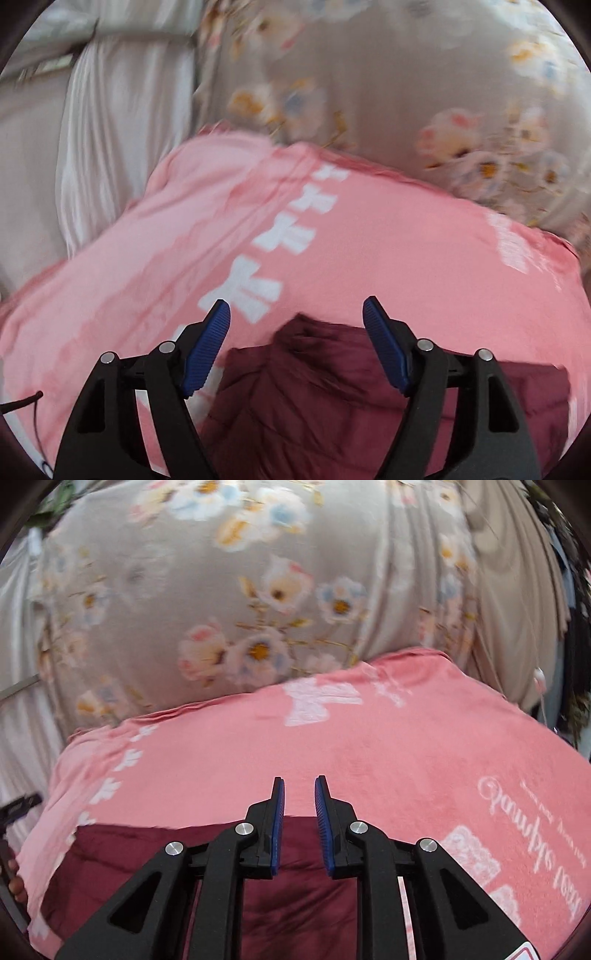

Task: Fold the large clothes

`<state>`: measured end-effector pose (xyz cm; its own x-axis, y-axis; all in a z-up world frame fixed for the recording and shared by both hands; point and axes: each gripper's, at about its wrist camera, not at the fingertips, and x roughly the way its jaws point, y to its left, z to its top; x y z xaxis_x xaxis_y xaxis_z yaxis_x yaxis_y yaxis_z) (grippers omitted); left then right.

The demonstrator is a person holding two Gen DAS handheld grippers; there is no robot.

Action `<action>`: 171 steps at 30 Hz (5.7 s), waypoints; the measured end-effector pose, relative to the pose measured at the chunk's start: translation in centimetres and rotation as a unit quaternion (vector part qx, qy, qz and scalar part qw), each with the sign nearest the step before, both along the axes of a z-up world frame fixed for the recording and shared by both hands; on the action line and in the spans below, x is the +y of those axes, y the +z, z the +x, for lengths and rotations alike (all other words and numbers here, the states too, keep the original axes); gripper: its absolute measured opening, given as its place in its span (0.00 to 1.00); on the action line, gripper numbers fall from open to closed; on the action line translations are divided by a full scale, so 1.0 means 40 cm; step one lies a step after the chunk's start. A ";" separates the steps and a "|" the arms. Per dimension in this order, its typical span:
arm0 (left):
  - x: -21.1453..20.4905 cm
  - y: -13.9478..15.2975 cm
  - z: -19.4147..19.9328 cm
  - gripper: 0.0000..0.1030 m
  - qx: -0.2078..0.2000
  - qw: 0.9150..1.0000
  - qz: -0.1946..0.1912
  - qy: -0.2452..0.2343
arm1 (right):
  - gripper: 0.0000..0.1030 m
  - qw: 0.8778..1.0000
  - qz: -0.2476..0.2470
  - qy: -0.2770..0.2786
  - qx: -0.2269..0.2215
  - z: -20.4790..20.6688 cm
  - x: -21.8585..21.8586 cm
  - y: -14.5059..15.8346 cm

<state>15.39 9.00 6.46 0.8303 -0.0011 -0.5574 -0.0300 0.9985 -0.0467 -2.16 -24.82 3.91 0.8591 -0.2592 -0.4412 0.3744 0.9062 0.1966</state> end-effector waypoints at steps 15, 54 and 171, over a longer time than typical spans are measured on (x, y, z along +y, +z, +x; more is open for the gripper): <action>-0.340 -0.245 -0.048 0.55 0.132 0.986 0.001 -0.100 | 0.08 0.989 -0.007 0.090 0.118 0.109 0.229 -0.247; 0.109 -0.210 -0.162 0.72 0.128 0.989 -0.037 0.063 | 0.04 0.974 0.003 0.192 0.119 0.041 0.447 -0.262; -0.456 -0.289 -0.463 0.52 0.112 0.979 -0.073 -0.153 | 0.10 0.991 0.101 0.024 0.089 -0.299 -0.057 -0.319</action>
<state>-3.12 -9.23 -5.10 0.6358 -0.3232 -0.7009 0.2432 0.9457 -0.2155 -14.11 -27.12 -8.83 0.7718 -0.1115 -0.6260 0.3770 0.8730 0.3094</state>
